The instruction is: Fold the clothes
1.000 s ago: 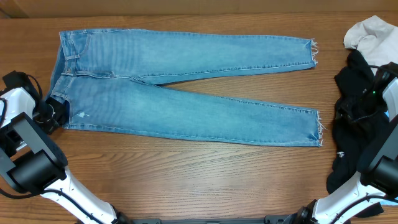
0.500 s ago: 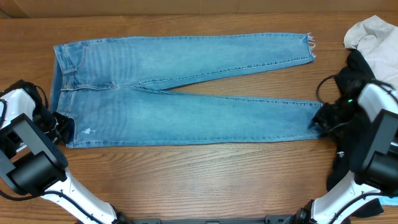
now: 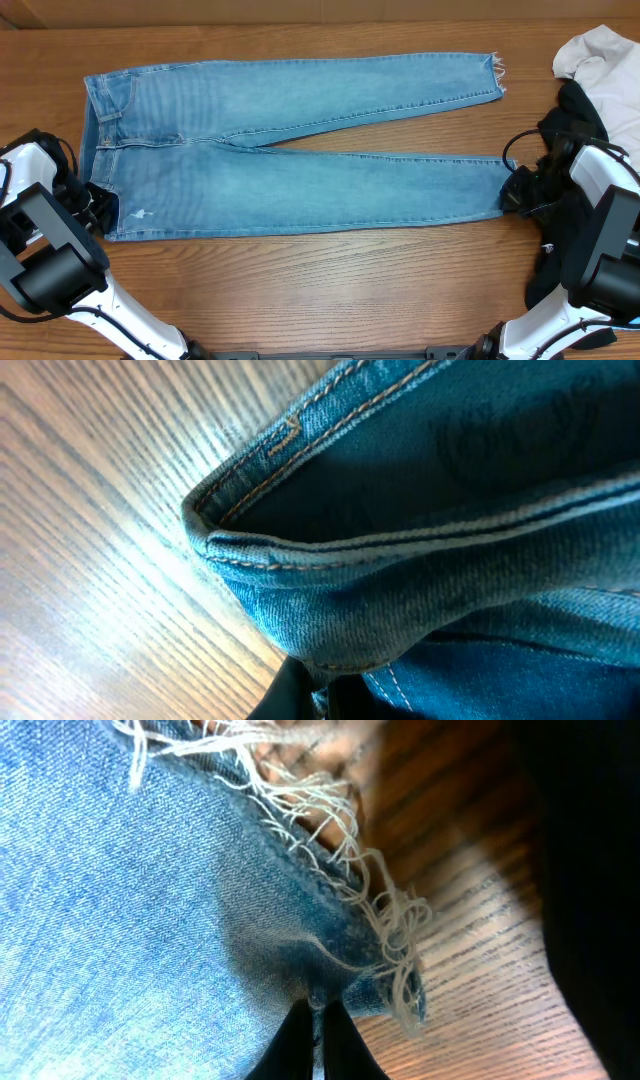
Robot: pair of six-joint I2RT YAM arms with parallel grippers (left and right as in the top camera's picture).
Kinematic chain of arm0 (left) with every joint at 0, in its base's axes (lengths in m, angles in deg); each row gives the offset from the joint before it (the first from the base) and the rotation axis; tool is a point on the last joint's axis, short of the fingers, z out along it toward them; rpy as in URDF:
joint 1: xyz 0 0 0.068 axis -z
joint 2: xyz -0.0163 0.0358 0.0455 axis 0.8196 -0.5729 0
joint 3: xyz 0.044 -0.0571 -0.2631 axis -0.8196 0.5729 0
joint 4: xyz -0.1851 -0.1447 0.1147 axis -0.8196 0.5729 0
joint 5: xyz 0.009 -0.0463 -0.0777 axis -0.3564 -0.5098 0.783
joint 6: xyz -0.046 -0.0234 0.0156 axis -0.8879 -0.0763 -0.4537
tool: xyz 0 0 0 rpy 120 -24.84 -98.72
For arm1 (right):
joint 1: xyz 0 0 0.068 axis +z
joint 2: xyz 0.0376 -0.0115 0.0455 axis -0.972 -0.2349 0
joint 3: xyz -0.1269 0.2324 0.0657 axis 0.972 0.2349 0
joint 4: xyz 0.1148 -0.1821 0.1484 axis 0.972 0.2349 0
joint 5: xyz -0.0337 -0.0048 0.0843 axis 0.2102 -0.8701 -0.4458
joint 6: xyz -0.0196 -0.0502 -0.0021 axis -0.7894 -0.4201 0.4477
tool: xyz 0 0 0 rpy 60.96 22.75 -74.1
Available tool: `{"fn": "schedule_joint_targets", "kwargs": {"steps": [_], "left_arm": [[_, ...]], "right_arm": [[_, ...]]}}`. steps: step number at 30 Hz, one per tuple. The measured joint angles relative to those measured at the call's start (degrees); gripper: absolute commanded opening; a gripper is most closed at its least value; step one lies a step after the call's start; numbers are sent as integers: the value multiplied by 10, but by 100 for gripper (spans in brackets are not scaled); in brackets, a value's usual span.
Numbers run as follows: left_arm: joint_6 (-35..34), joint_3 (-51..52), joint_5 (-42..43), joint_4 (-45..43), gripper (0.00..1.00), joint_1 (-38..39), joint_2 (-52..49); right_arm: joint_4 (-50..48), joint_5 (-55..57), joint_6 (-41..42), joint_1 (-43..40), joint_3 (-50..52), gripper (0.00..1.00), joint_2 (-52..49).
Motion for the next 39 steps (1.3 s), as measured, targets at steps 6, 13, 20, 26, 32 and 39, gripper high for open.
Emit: {"fn": "schedule_joint_targets", "kwargs": {"steps": [6, 13, 20, 26, 32, 39], "left_arm": [[0, 5, -1, 11, 4, 0, 39], [3, 8, 24, 32, 4, 0, 171], [5, 8, 53, 53, 4, 4, 285], [11, 9, 71, 76, 4, 4, 369], [16, 9, 61, 94, 4, 3, 464], [18, 9, 46, 113, 4, 3, 530]], "right_arm": [[9, -2, 0, 3, -29, 4, -1], [66, -13, 0, 7, -117, 4, 59], [119, -26, -1, -30, -178, 4, 177], [148, -35, 0, -83, -179, 4, 244], [159, -17, 0, -95, -179, 4, 301], [156, 3, 0, -94, -182, 4, 344]]}}
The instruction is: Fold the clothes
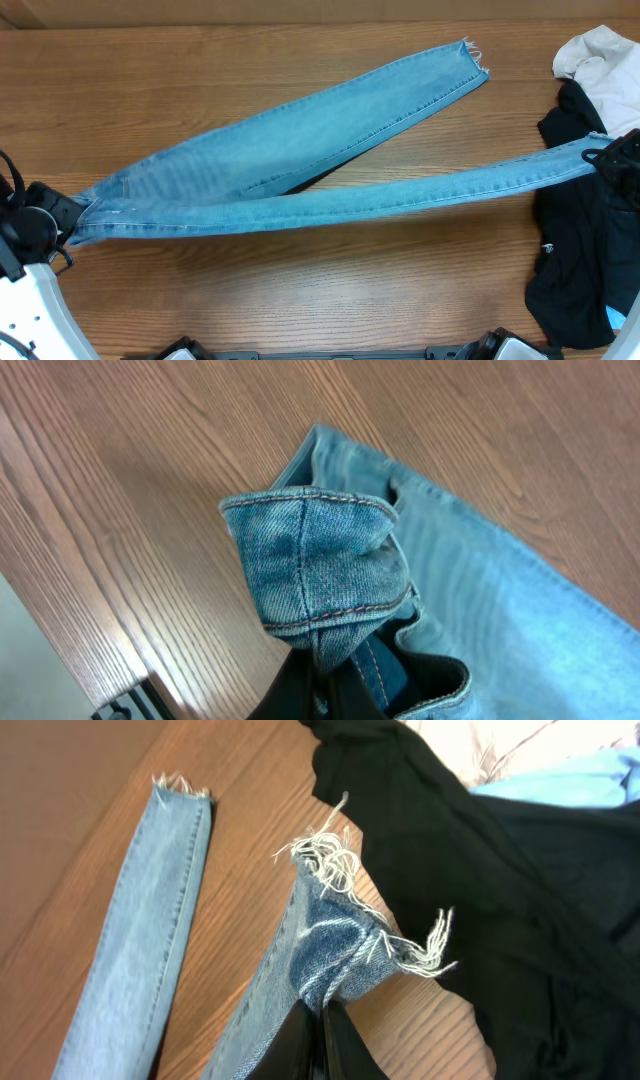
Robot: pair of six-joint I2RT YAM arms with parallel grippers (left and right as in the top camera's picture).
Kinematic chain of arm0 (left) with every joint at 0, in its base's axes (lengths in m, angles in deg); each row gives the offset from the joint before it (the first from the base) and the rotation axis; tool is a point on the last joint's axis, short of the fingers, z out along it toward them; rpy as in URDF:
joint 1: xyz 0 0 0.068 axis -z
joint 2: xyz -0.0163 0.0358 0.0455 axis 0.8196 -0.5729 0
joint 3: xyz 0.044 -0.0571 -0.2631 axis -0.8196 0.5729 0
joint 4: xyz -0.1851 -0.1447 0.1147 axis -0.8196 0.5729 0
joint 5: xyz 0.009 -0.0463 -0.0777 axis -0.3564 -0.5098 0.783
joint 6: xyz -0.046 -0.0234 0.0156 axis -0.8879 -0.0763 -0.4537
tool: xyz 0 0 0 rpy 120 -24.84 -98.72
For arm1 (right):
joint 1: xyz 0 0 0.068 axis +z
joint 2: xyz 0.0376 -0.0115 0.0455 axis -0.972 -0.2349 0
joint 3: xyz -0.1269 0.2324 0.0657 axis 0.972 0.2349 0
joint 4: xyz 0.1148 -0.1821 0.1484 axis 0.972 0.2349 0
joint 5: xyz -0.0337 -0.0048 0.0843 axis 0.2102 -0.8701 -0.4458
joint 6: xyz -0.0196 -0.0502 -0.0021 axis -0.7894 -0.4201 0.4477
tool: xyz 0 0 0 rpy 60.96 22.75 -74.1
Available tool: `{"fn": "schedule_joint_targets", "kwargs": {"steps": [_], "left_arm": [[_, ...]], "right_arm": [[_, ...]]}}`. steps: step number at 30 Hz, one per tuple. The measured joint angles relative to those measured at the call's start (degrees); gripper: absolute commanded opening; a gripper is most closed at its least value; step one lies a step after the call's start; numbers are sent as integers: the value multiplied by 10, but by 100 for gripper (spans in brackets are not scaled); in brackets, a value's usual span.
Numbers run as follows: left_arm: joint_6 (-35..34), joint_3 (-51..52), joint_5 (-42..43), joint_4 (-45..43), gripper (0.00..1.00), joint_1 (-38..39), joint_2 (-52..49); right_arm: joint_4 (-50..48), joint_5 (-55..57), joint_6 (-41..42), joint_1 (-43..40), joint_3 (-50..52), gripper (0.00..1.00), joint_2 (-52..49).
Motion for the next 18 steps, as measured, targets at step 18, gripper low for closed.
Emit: {"fn": "schedule_joint_targets", "kwargs": {"steps": [18], "left_arm": [[0, 9, -9, -71, 4, 4, -176]], "right_arm": [[-88, 20, -15, 135, -62, 5, -246]]}}
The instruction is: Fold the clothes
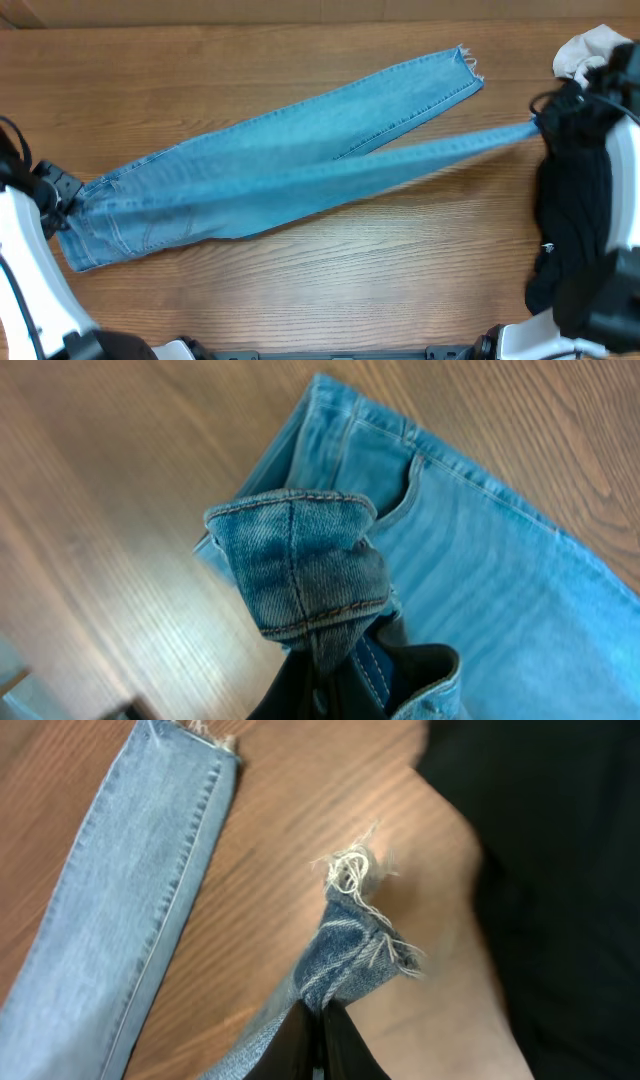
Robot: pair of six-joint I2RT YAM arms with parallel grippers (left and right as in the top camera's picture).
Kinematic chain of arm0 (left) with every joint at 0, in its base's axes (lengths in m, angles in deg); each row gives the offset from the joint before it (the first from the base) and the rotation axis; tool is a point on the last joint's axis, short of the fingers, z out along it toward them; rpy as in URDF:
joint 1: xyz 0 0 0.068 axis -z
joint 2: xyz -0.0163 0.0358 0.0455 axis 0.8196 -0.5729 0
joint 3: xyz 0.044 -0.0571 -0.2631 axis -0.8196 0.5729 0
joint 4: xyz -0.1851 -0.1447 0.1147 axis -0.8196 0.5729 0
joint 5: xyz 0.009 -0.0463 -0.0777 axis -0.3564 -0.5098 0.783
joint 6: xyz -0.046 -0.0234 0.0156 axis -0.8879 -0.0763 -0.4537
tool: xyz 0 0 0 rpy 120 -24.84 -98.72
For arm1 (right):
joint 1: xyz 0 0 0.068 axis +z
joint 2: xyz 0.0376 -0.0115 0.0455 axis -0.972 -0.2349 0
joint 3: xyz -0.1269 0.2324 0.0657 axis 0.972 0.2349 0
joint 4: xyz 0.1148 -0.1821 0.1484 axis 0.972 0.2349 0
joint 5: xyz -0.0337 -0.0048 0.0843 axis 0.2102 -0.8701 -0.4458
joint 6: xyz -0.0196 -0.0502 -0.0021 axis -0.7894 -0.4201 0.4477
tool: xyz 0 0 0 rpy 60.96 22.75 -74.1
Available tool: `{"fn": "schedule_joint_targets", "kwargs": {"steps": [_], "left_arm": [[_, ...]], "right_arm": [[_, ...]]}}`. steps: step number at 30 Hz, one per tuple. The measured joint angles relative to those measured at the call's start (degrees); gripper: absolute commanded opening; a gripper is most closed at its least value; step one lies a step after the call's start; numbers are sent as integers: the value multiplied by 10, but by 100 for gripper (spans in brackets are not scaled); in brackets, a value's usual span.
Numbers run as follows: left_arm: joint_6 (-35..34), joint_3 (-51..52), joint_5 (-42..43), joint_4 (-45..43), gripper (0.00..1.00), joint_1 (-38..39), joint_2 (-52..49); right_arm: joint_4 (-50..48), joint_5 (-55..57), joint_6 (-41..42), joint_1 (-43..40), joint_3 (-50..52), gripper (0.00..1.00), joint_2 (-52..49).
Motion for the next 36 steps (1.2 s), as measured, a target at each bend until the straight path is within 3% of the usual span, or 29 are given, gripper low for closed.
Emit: {"fn": "schedule_joint_targets", "kwargs": {"steps": [9, 19, 36], "left_arm": [[0, 0, 1, -96, 4, 16, -93], [0, 1, 9, -177, 4, 33, -164], [-23, 1, -39, -172, 4, 33, -165]], "right_arm": [[-22, 28, -2, 62, -118, 6, -135], [-123, 29, -6, 81, -136, 8, -208], [-240, 68, -11, 90, -147, 9, -240]]}}
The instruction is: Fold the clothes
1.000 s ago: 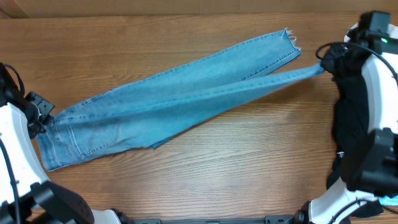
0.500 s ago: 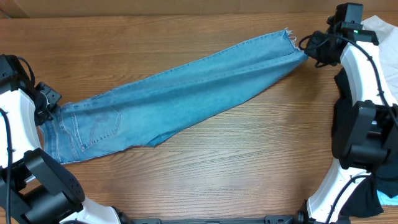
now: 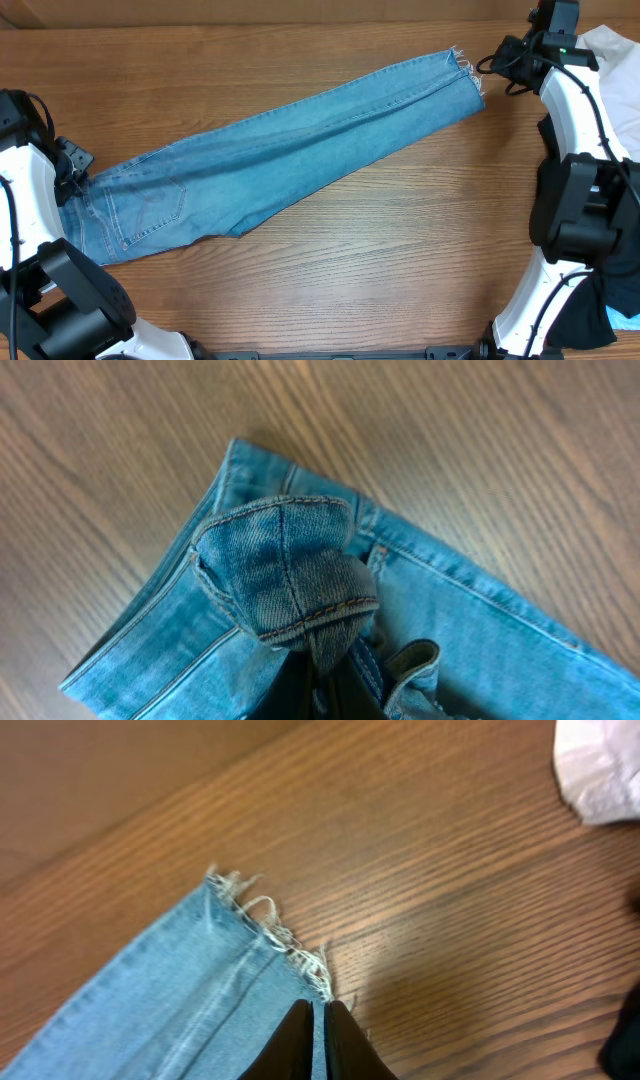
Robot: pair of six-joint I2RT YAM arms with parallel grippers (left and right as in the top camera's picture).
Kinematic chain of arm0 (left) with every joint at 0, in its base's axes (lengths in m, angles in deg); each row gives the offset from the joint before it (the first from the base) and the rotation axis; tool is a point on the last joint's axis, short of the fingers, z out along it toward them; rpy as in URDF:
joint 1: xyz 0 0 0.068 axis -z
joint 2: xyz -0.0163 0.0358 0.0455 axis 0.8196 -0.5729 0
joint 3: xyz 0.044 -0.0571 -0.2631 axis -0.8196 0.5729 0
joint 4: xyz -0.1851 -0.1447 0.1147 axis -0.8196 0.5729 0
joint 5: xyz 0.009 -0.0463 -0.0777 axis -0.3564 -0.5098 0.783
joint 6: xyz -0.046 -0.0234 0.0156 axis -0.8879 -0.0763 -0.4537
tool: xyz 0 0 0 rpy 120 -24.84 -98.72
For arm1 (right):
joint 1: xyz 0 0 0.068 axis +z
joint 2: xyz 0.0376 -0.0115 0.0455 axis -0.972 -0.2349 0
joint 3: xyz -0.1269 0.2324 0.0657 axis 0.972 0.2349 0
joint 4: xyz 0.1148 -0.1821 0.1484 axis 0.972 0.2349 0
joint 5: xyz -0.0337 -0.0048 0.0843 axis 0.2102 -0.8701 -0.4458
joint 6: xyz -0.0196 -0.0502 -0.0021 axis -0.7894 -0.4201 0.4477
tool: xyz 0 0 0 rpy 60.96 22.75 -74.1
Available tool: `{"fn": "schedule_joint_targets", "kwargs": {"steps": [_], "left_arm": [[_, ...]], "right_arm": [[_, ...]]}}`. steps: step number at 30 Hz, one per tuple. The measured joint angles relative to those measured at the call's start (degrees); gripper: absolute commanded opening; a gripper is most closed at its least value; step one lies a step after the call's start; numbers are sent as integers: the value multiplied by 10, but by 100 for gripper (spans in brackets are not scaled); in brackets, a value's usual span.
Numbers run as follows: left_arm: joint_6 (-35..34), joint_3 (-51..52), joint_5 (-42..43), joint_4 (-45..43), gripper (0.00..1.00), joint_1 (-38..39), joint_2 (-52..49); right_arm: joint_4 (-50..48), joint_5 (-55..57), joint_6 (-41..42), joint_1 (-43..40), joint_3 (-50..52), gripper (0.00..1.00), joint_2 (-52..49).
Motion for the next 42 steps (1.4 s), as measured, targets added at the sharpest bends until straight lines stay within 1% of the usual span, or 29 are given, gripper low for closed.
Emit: {"fn": "schedule_joint_targets", "kwargs": {"steps": [1, 4, 6, 12, 19, 22, 23, 25, 40, 41, 42], "left_arm": [[-2, 0, -4, 6, 4, 0, 0], [-7, 0, -9, 14, 4, 0, 0], [-9, 0, -10, 16, 4, 0, 0], [-10, 0, -12, 20, 4, 0, 0], [-10, 4, -13, 20, 4, 0, 0], [-10, 9, -17, 20, 4, 0, 0], [-10, 9, -17, 20, 4, 0, 0], [-10, 9, -17, 20, 4, 0, 0], [-10, 9, -17, 20, 4, 0, 0], [-10, 9, -17, 20, 4, 0, 0], [-10, 9, -17, 20, 4, 0, 0]], "right_arm": [[0, 0, 0, 0, 0, 9, -10], [0, -1, -1, 1, 0, 18, -18], [0, -6, -5, 2, 0, 20, -19], [-9, -18, -5, 24, -1, 21, -33], [-60, -35, -3, 58, -2, 22, -92], [-76, -39, 3, 60, -2, 22, -108], [-80, -40, 5, 60, -2, 24, -110], [-87, -41, 9, 59, -2, 25, -113], [-94, -42, 49, 57, -2, 27, -139], [-96, -42, 54, 57, -2, 32, -139], [-98, -43, 57, 57, -2, 34, -139]]}}
